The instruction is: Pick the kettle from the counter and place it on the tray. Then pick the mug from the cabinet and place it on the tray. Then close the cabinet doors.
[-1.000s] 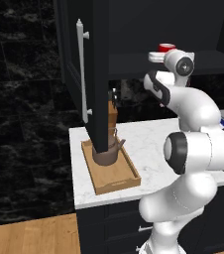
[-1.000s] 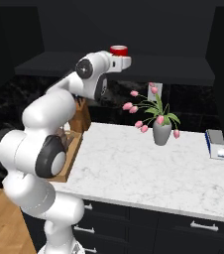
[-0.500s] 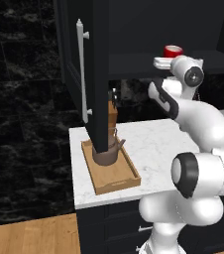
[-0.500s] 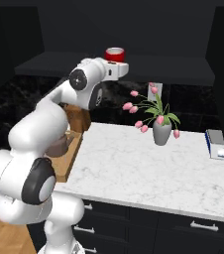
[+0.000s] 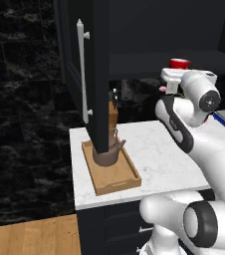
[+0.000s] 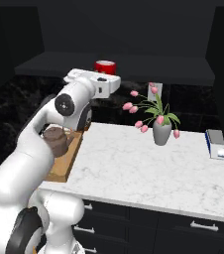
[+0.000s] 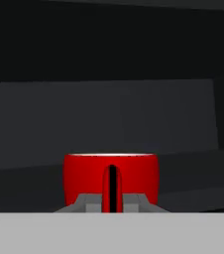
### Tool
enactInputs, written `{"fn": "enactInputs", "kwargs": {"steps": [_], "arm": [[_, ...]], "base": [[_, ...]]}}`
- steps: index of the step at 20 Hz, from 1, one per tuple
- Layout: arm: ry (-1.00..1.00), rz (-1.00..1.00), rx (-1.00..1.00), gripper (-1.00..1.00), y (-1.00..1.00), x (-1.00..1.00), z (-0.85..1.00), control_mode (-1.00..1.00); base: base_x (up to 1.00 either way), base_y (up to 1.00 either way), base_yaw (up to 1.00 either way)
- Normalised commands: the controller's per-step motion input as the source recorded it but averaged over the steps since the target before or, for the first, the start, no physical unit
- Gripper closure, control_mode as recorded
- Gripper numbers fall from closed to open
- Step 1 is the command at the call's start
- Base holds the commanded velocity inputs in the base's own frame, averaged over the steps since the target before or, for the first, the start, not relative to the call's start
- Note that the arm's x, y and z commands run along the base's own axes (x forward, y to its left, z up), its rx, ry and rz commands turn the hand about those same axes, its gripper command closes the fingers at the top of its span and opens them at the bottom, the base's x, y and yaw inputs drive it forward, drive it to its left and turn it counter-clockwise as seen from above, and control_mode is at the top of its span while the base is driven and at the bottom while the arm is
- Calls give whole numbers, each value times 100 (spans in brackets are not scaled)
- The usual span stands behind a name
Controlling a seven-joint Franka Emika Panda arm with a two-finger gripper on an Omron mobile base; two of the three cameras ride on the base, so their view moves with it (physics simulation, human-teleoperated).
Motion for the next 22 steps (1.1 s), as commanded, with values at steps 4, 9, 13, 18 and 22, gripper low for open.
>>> {"fn": "enactInputs", "kwargs": {"steps": [4,9,13,18,22], "arm": [[-2,34,0,100,16,-98,0,-100],[0,50,-3,100,28,-78,-10,-100],[0,61,-7,100,28,-71,-20,-100],[0,62,-6,100,27,-49,-43,-100],[0,62,0,100,12,-14,-62,-100]], "base": [[0,0,0],[0,0,0],[0,0,0],[0,0,0],[0,0,0]]}}
